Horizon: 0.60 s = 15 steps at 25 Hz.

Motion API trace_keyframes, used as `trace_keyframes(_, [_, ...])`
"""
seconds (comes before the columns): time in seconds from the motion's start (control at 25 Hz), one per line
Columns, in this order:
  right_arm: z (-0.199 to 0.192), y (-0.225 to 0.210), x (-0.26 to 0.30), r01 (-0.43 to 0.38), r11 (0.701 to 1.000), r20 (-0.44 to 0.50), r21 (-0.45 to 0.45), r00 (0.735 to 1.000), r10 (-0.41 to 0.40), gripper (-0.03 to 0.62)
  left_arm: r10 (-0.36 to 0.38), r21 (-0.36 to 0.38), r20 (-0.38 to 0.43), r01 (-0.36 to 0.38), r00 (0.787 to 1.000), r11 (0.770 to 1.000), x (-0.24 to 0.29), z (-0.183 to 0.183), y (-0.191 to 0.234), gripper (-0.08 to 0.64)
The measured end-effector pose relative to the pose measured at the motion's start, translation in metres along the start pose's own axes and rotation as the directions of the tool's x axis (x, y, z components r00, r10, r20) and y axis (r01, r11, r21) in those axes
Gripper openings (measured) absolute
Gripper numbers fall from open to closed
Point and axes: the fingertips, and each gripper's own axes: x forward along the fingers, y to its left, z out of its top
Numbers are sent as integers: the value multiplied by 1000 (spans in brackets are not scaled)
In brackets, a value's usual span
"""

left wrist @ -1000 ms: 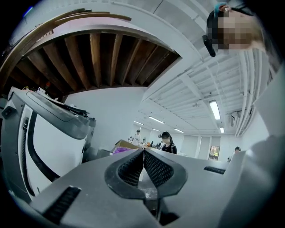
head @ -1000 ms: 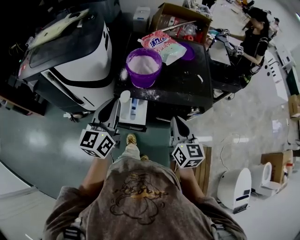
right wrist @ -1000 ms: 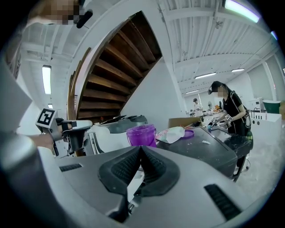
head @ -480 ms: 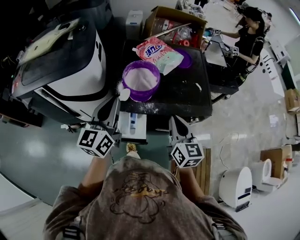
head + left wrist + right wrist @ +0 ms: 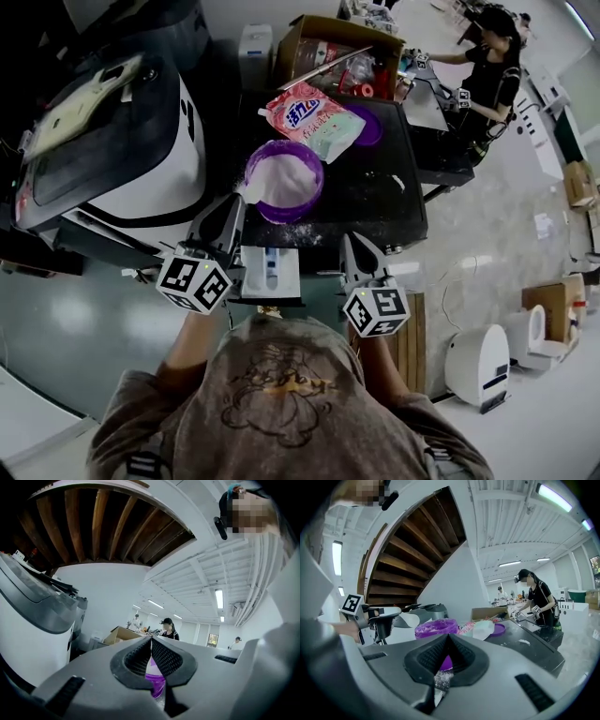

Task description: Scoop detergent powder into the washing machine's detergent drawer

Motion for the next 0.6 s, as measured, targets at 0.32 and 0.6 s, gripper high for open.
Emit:
trace_keyframes(0.32, [4,-7,17,-1,1000,-7,4,1000,1,2,-46,42,-16,46,999,998,25,11,5,23])
trace_keyframes(0.6, [9,-17,30,-47,999,-13,2,999,47,2,-62,105,-60,68,996,992,49,12,3,23])
